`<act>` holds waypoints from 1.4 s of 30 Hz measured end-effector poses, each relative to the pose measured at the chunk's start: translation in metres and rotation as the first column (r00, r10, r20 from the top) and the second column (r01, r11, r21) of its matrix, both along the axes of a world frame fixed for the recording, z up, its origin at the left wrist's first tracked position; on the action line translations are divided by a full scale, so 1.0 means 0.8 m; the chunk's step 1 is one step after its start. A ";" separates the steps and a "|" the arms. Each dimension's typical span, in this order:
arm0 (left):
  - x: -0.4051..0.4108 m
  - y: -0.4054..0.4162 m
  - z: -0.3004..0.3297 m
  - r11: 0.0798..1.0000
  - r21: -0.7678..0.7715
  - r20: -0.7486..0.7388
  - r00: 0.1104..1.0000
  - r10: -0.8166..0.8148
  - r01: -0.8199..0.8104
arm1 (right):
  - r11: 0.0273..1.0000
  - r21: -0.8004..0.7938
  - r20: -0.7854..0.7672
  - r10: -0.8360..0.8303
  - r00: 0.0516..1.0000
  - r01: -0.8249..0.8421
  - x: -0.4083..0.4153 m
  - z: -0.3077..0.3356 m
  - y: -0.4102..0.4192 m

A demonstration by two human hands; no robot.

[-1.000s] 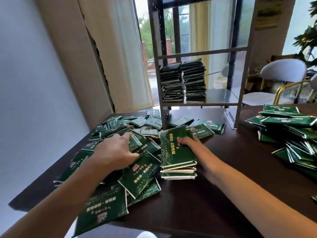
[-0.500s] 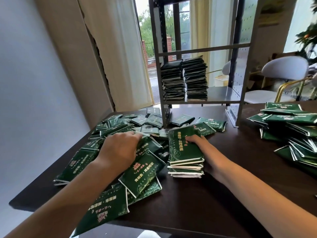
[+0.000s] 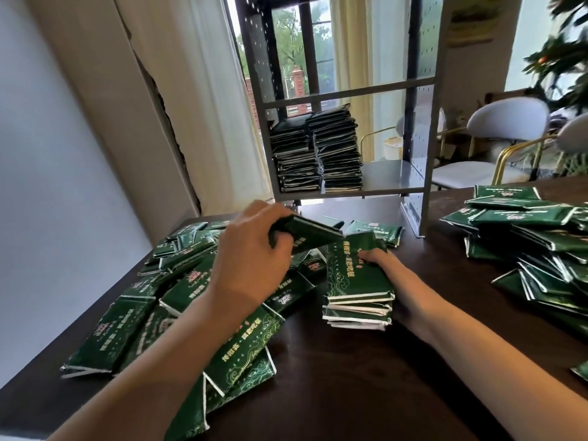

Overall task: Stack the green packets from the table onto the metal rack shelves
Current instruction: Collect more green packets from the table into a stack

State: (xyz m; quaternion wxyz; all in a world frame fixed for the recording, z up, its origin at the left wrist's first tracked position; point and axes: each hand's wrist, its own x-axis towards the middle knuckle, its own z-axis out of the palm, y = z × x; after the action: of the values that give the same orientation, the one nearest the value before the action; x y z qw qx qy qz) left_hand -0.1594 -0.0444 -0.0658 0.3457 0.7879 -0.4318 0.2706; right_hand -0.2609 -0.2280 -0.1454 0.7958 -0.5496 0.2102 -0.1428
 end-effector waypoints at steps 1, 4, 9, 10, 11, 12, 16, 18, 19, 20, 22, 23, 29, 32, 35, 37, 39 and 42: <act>-0.002 -0.006 -0.003 0.999 -0.049 -0.037 0.999 -0.026 0.024 | 1.000 0.012 0.001 -0.004 1.000 0.004 -0.001 -0.002 -0.002; -0.004 -0.020 -0.013 0.980 -0.182 -0.166 0.980 -0.112 0.082 | 1.000 0.025 0.002 -0.015 1.000 0.015 -0.001 -0.006 -0.005; -0.010 -0.032 -0.035 0.954 -0.271 -0.479 0.843 -0.247 0.125 | 0.999 0.043 -0.003 -0.010 1.000 0.010 -0.002 -0.007 -0.009; -0.013 -0.032 -0.038 0.950 -0.280 -0.508 0.819 -0.267 0.136 | 0.999 0.037 -0.005 -0.010 1.000 0.010 -0.002 -0.008 -0.009; -0.016 -0.031 -0.041 0.949 -0.281 -0.534 0.797 -0.282 0.147 | 1.000 0.028 -0.009 -0.012 1.000 0.012 -0.002 -0.008 -0.009; -0.018 -0.031 -0.043 0.951 -0.270 -0.551 0.785 -0.283 0.153 | 1.000 0.019 -0.012 -0.013 1.000 0.013 -0.001 -0.009 -0.008; -0.023 -0.033 -0.040 0.933 -0.334 -0.607 0.725 -0.324 0.138 | 1.000 0.010 -0.009 0.015 1.000 -0.015 0.000 -0.009 -0.005; -0.025 -0.037 -0.035 0.909 -0.408 -0.730 0.570 -0.378 0.080 | 1.000 0.011 -0.001 0.016 1.000 -0.016 -0.001 -0.008 -0.005; -0.024 -0.038 -0.036 0.916 -0.395 -0.791 0.479 -0.380 0.075 | 1.000 0.013 0.000 0.010 1.000 -0.010 -0.001 -0.008 -0.004; -0.024 -0.039 -0.039 0.935 -0.340 -0.841 0.412 -0.351 0.100 | 1.000 0.015 -0.004 0.007 1.000 -0.007 -0.001 -0.008 -0.003; -0.026 -0.043 -0.044 0.957 -0.244 -0.903 0.323 -0.284 0.160 | 0.999 0.031 -0.013 0.012 1.000 -0.012 -0.002 -0.006 -0.001; -0.029 -0.046 -0.046 0.958 -0.230 -0.915 0.298 -0.272 0.169 | 0.999 0.051 -0.012 0.013 1.000 -0.012 -0.004 -0.005 0.000; -0.043 -0.059 -0.050 0.958 -0.222 -0.925 0.270 -0.266 0.184 | 0.995 0.052 0.043 0.083 0.996 -0.085 -0.012 -0.001 0.006; -0.048 -0.063 -0.044 0.957 -0.251 -0.933 0.227 -0.279 0.147 | 0.996 0.047 0.032 0.074 0.997 -0.075 -0.008 -0.003 0.006; -0.046 -0.063 -0.039 0.964 -0.243 -0.947 0.190 -0.260 0.107 | 0.998 0.039 0.020 0.057 0.998 -0.058 -0.008 -0.003 0.006; -0.043 -0.060 -0.038 0.961 -0.254 -0.951 0.156 -0.268 0.105 | 0.998 0.046 0.012 0.051 0.999 -0.052 -0.008 -0.004 0.006; -0.042 -0.056 -0.038 0.960 -0.236 -0.951 0.168 -0.260 0.151 | 0.998 0.048 0.007 0.050 0.999 -0.050 -0.008 -0.004 0.006; -0.045 -0.051 -0.036 0.961 -0.208 -0.947 0.208 -0.245 0.183 | 0.996 0.048 0.033 0.068 0.997 -0.069 -0.011 -0.001 0.007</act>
State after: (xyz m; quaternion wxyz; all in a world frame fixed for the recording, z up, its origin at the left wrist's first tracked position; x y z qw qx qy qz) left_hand -0.1954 -0.0849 -0.0942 0.5907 0.7102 -0.2248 -0.3102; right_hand -0.2699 -0.2226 -0.1460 0.8167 -0.5344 0.1823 -0.1188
